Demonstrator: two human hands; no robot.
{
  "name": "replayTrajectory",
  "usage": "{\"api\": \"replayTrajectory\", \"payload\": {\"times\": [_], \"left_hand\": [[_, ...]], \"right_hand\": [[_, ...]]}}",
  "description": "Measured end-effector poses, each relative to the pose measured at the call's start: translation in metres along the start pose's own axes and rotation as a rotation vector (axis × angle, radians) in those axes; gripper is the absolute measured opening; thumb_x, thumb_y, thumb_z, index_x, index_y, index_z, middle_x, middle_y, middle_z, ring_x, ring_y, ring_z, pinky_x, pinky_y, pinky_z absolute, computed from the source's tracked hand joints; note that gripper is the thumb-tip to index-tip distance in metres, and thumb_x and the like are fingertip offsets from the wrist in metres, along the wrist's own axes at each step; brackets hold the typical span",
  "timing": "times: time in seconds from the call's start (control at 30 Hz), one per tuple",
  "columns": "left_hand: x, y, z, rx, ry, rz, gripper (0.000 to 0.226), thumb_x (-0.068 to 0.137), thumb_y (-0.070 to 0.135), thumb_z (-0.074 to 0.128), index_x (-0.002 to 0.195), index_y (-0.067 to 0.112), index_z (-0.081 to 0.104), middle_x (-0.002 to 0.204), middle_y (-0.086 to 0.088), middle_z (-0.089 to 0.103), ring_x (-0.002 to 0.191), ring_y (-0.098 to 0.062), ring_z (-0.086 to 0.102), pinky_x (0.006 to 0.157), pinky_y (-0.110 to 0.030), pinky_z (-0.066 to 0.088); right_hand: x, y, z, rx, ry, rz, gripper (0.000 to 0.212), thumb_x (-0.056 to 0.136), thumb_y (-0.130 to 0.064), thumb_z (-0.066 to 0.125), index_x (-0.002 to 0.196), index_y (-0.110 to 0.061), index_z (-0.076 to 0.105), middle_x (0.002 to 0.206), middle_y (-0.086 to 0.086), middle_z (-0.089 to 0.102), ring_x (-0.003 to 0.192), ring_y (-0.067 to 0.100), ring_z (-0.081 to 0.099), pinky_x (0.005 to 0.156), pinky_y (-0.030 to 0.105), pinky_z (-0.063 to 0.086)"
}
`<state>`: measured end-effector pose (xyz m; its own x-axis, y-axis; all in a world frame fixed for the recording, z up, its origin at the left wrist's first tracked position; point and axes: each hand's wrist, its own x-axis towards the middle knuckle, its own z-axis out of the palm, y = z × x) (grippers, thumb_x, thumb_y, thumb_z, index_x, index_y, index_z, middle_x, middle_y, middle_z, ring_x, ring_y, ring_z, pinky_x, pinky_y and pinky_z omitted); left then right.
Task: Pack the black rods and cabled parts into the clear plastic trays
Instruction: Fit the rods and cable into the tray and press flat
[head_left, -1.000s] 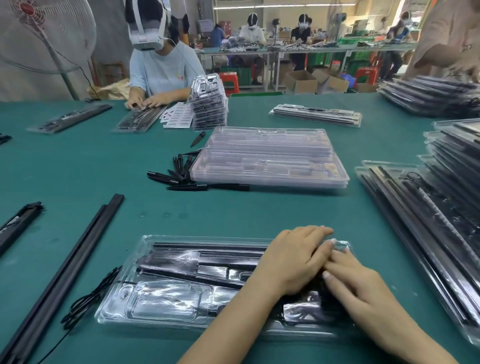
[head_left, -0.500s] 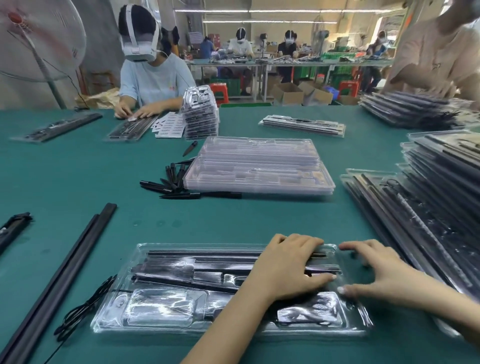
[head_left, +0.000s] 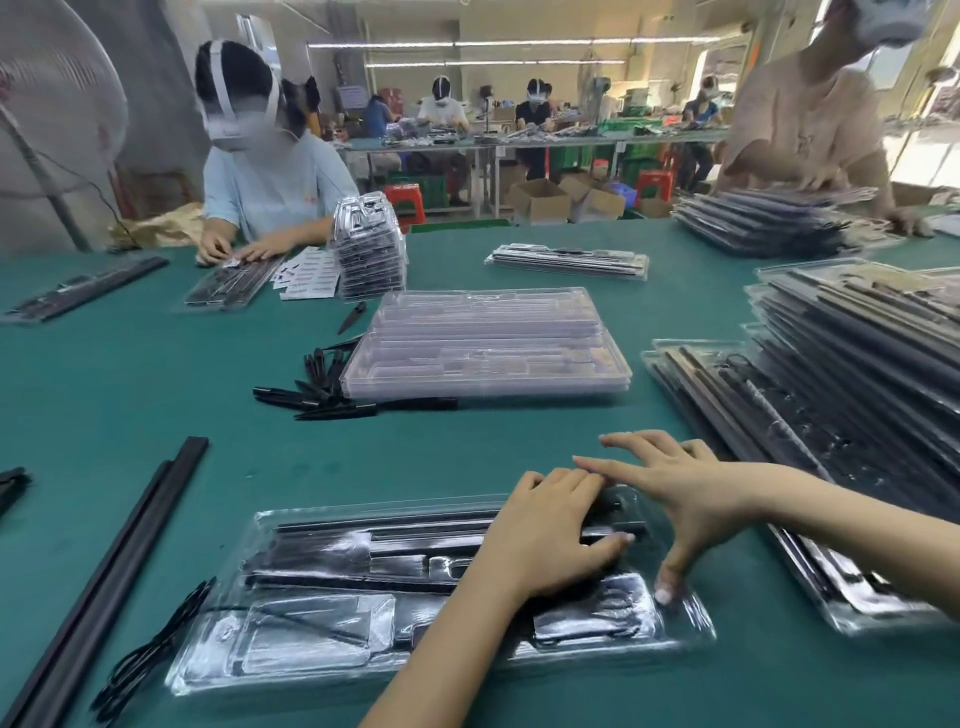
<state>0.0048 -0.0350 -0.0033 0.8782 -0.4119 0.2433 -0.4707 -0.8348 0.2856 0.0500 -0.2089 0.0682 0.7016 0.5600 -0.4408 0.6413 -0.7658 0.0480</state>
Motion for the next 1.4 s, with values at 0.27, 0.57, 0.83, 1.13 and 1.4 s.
{"api": "replayTrajectory", "payload": {"times": [0.27, 0.57, 0.83, 1.13, 1.4], "left_hand": [[0.001, 0.000, -0.001, -0.001, -0.017, -0.004, 0.063, 0.086, 0.066, 0.043, 0.132, 0.023, 0.042, 0.136, 0.006, 0.049, 0.121, -0.013, 0.041, 0.099, -0.033, 0.029], [0.002, -0.002, 0.001, 0.020, -0.044, 0.025, 0.086, 0.072, 0.083, 0.036, 0.135, 0.025, 0.037, 0.139, 0.008, 0.042, 0.122, -0.011, 0.036, 0.102, -0.033, 0.026], [0.003, -0.001, -0.002, -0.001, -0.058, -0.004, 0.089, 0.068, 0.084, 0.043, 0.134, 0.025, 0.037, 0.137, 0.011, 0.042, 0.121, -0.010, 0.036, 0.102, -0.033, 0.027], [0.001, 0.003, -0.004, -0.024, -0.046, -0.004, 0.089, 0.065, 0.086, 0.042, 0.131, 0.026, 0.039, 0.137, 0.012, 0.042, 0.121, -0.008, 0.036, 0.101, -0.031, 0.026], [0.009, 0.019, -0.011, -0.084, -0.228, -0.090, 0.088, 0.079, 0.066, 0.057, 0.141, 0.011, 0.029, 0.147, -0.004, 0.032, 0.138, -0.019, 0.023, 0.117, -0.041, 0.010]], "right_hand": [[0.004, 0.002, -0.001, 0.034, -0.036, -0.001, 0.143, 0.045, -0.068, 0.082, 0.142, -0.051, -0.022, 0.156, -0.011, -0.015, 0.144, 0.016, -0.014, 0.114, 0.057, 0.008], [0.003, -0.005, 0.004, 0.101, -0.040, 0.051, 0.146, 0.048, -0.058, 0.087, 0.148, -0.039, -0.018, 0.157, -0.008, -0.004, 0.143, 0.018, -0.005, 0.110, 0.060, 0.016], [0.008, -0.002, -0.007, 0.063, -0.117, 0.009, 0.143, 0.046, -0.061, 0.086, 0.145, -0.044, -0.017, 0.151, -0.014, 0.009, 0.139, 0.017, 0.008, 0.108, 0.058, 0.023], [0.007, -0.006, -0.005, 0.107, -0.127, 0.016, 0.141, 0.048, -0.053, 0.089, 0.144, -0.046, -0.012, 0.150, -0.013, 0.003, 0.138, 0.019, 0.011, 0.107, 0.052, 0.028], [0.011, -0.016, -0.005, 0.111, -0.118, 0.097, 0.142, 0.046, -0.043, 0.093, 0.146, -0.045, -0.008, 0.149, -0.011, 0.003, 0.138, 0.021, 0.012, 0.099, 0.060, 0.031]]}}
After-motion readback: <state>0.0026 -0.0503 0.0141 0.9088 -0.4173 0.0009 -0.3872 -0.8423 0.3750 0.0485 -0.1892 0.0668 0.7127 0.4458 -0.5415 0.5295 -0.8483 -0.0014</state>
